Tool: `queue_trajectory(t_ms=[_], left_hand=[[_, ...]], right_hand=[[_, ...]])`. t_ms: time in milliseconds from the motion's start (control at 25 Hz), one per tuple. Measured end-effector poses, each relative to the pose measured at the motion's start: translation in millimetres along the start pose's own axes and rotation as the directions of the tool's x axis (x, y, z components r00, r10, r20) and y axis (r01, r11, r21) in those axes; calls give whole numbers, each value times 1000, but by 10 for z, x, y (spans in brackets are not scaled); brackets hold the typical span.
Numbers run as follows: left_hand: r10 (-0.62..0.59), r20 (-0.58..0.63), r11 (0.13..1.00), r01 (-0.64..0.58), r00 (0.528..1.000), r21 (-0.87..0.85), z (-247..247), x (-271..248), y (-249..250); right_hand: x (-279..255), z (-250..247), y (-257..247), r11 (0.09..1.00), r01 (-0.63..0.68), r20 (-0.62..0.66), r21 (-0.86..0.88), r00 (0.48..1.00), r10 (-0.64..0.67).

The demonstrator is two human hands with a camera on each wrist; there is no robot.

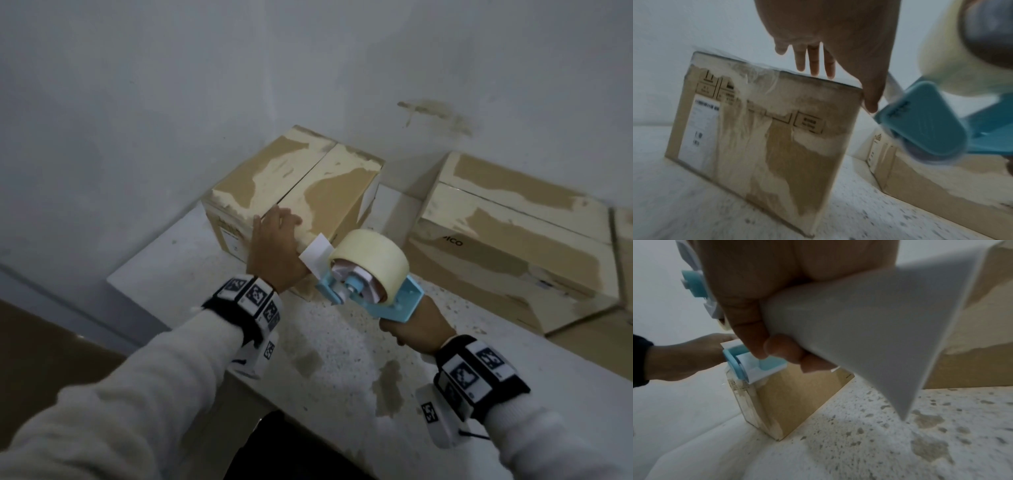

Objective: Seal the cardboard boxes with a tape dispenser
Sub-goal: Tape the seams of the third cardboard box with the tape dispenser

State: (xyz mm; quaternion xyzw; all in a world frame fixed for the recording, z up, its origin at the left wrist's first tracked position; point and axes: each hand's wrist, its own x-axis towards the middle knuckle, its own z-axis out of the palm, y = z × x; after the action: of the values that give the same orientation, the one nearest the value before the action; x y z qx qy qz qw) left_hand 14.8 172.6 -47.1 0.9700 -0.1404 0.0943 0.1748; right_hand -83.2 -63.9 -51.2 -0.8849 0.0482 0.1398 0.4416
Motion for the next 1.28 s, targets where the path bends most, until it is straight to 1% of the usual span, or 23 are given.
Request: queue_trajectory(t_ms=[40,80,160,240,320,400,520,640,760,800,880,1040,1120,1200,1280], left_hand=[[-1,-59,999,-2,998,-43,43,-62,-4],[13,-76,998,-17,997,-56,80,-121,-11],[69,-36,998,-69,997,-10,155,-199,-38],[124,-27,990,-122,992,70,188,-228,-58],[148,-47,986,-143,988,91,200,-241,-71],[147,-72,987,-141,987,82,197,-240,-60],[134,-67,990,-132,989,43,189,-227,-75],[88,-48,996,-88,995,2,216,-246,-55],[10,-18,1000,-11,1000,-19,197,-218,88],[-10,-34,1000,9,999,-25,190,-189,139],[-42,-82,999,42,996,-4,198,-140,203],[-49,-93,987,62,994,146,210,-155,180],[6,-82,984,9,997,180,179,-146,126],[113,-77,983,-100,991,153,137,-129,11],[207,-72,975,-199,976,99,71,-145,-152]], right_hand=[[27,22,11,1000,-12,-8,22,1000,12],[45,46,26,999,-14,-12,39,1000,14],[73,101,24,998,-10,-11,61,1000,11],[108,152,3,997,4,-7,83,1000,-4],[140,192,-25,995,23,8,94,1000,-24],[171,219,-24,991,-3,15,131,1000,1],[202,228,15,983,-55,27,176,998,51],[182,185,82,974,-123,40,190,992,118],[72,86,172,946,-171,-1,275,984,178],[36,51,200,933,-176,-21,314,981,192],[-13,-24,223,924,-157,-64,348,980,191],[-39,-148,150,925,-124,-99,358,981,170],[-31,-188,99,922,-105,-116,372,981,158],[6,-241,25,921,-60,-148,386,981,126],[66,-322,-91,940,-10,-170,340,983,72]])
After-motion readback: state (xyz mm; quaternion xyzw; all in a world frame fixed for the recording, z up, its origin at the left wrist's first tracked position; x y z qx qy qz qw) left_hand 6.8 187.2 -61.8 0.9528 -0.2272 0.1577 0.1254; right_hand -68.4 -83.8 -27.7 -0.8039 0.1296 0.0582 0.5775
